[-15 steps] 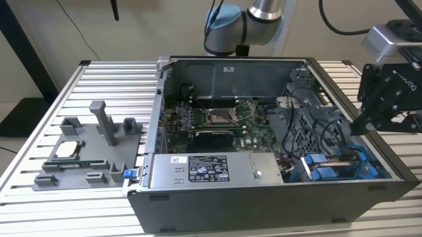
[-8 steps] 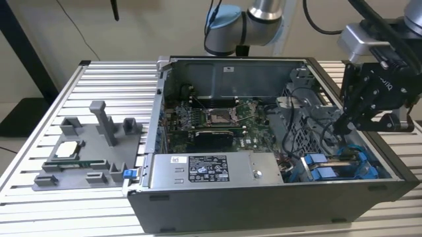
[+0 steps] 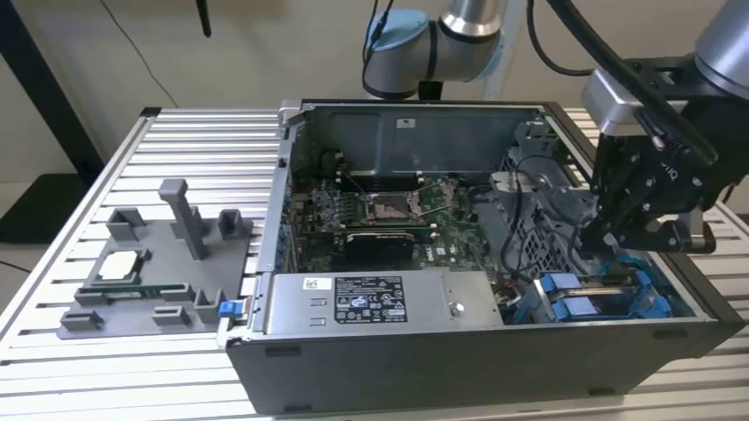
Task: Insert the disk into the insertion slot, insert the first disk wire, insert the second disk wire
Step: 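Insert the second disk wire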
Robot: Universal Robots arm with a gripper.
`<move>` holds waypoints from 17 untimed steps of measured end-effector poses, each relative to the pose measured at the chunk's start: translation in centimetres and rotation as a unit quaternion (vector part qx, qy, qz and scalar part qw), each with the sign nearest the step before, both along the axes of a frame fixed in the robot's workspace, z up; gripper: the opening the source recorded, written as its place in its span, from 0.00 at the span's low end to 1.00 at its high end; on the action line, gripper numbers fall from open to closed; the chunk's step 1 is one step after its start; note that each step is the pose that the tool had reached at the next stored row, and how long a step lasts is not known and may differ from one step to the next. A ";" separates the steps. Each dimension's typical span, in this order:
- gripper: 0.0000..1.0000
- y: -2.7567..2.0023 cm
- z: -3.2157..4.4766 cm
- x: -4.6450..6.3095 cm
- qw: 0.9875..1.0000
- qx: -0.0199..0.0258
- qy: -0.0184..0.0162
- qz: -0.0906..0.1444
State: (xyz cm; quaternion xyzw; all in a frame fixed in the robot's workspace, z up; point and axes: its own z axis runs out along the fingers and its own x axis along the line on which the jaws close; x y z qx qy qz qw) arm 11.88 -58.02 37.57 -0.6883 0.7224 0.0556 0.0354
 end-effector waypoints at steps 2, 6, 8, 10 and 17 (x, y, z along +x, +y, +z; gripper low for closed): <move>0.00 -0.18 -0.37 0.0 1.000 0.000 0.000 0.000; 0.00 -0.46 -1.09 0.1 1.000 0.000 0.000 0.000; 0.00 -0.56 -1.33 0.3 1.000 0.000 0.000 0.000; 0.00 -0.60 -1.48 0.4 1.000 0.000 0.000 0.000; 0.00 -0.61 -1.52 0.5 1.000 0.000 0.000 0.000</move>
